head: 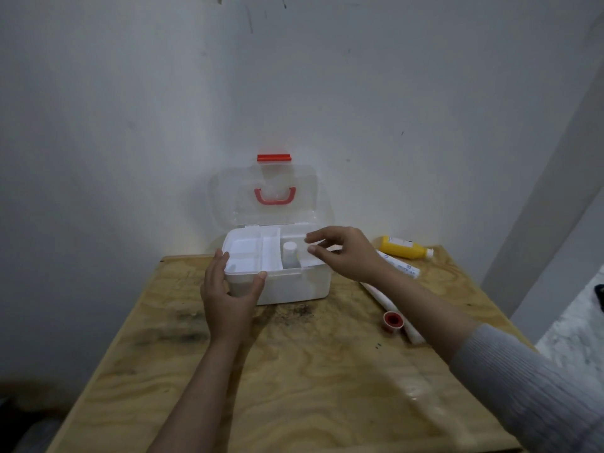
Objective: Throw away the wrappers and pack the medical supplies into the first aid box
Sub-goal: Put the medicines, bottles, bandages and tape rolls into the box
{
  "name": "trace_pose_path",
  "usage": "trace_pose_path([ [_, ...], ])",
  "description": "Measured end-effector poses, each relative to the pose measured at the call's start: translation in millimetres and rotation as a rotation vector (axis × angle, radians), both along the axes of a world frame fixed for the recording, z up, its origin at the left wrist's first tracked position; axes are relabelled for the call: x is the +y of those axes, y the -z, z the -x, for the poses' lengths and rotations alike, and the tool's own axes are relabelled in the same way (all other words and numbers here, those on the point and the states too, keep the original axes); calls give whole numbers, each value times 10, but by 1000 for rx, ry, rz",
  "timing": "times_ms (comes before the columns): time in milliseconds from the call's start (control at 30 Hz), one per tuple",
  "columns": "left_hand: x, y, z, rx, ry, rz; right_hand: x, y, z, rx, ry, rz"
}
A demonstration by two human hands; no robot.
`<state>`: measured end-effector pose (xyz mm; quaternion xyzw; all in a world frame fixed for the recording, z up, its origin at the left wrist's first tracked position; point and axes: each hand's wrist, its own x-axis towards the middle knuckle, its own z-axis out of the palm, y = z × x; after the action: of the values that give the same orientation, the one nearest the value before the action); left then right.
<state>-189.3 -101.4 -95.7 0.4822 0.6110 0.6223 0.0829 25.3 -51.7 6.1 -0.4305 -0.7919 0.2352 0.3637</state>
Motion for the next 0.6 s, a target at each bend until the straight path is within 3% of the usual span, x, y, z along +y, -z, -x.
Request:
trace_pose_path([
  [100,-3,-2,-7,7,-9,-12,10,-3,-397,-10,132,-9],
  [300,28,19,3,10,-11,-36,52,266,-1010,-378,328,227],
  [467,56,35,19,15,-16,-33,8,454,-966,-404,352,303],
  [600,48,15,6,33,-26,-33,73,577,-942,-388,381,237],
])
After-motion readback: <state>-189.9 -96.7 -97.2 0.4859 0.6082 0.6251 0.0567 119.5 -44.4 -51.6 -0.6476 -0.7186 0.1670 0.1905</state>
